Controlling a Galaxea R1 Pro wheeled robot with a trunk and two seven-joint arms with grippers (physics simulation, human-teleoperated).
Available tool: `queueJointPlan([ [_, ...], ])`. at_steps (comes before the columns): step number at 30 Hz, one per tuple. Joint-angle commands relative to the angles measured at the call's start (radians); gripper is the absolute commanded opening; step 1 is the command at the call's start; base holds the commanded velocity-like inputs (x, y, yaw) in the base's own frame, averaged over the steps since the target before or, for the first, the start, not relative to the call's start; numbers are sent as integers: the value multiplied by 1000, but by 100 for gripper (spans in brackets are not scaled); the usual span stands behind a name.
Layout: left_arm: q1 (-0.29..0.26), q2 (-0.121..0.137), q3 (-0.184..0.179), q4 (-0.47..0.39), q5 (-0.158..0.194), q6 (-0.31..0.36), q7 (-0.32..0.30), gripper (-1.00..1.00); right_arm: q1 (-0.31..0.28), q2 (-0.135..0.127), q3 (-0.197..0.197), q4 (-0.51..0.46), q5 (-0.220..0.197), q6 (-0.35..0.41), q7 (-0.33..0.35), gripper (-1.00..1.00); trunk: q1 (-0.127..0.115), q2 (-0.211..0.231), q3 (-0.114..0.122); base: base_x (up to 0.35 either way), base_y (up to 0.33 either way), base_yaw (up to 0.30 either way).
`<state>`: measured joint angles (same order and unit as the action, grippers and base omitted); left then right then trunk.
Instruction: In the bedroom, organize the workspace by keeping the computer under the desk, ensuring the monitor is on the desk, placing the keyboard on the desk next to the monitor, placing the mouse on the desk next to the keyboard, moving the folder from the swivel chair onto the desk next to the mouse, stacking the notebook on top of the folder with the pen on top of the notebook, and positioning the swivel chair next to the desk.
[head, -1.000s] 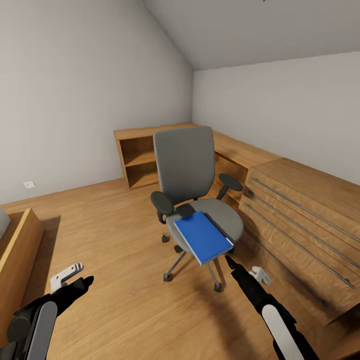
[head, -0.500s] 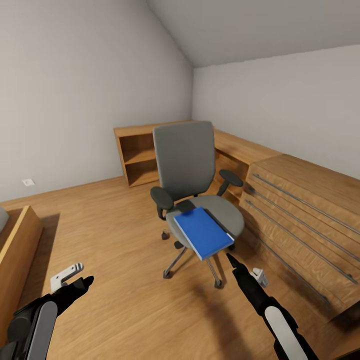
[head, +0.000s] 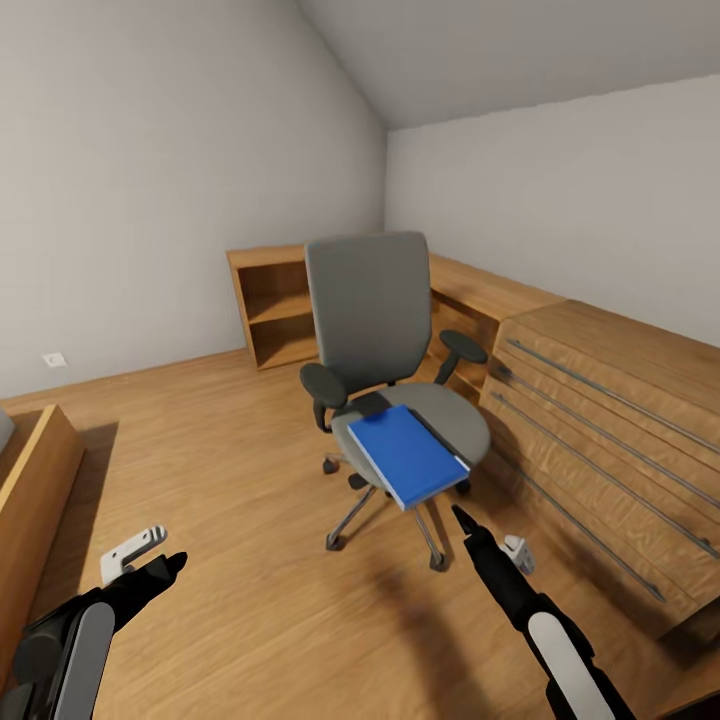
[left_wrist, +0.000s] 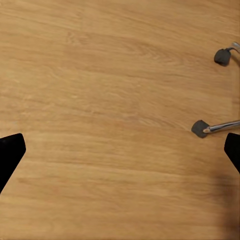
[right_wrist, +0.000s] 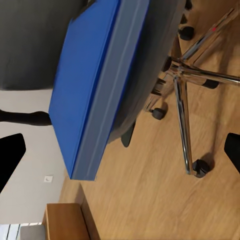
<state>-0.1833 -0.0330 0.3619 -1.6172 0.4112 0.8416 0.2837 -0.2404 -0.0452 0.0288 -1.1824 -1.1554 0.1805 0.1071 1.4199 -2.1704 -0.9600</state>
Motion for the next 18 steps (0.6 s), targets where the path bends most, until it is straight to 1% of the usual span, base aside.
queueJointPlan([
  [1,-1,-1,1,-1,11,4,8,100,0,0,0,0,-8,2,2,100,4,-8,-4,0,0,0],
  [9,-1,-1,1,-1,11,4,8,100,0,5,5,1,-14,-1,4,100,34,-64,-29,0,0,0],
  [11,-1,-1,0,-1,11,4,8,100,0,13,11,1,-17,5,0,100,42,-78,-35,0,0,0],
  [12,-1,-1,0,-1,11,4,8,100,0,27,12,1,-19,6,0,100,46,-85,-39,0,0,0],
  [13,-1,-1,1,-1,11,4,8,100,0,71,9,1,-36,7,-1,100,50,-92,-42,0,0,0],
  [14,-1,-1,0,-1,11,4,8,100,0,88,7,1,-52,8,-1,100,54,-99,-45,0,0,0],
  [15,-1,-1,0,-1,11,4,8,100,0,95,6,1,-63,8,-1,100,57,-106,-48,0,0,0],
  [16,-1,-1,0,-1,11,4,8,100,0,104,5,1,-90,8,-1,100,61,-113,-51,0,0,0],
  [18,-1,-1,-1,-1,11,4,8,100,0,110,5,1,-120,9,-1,100,61,-113,-51,0,0,0],
])
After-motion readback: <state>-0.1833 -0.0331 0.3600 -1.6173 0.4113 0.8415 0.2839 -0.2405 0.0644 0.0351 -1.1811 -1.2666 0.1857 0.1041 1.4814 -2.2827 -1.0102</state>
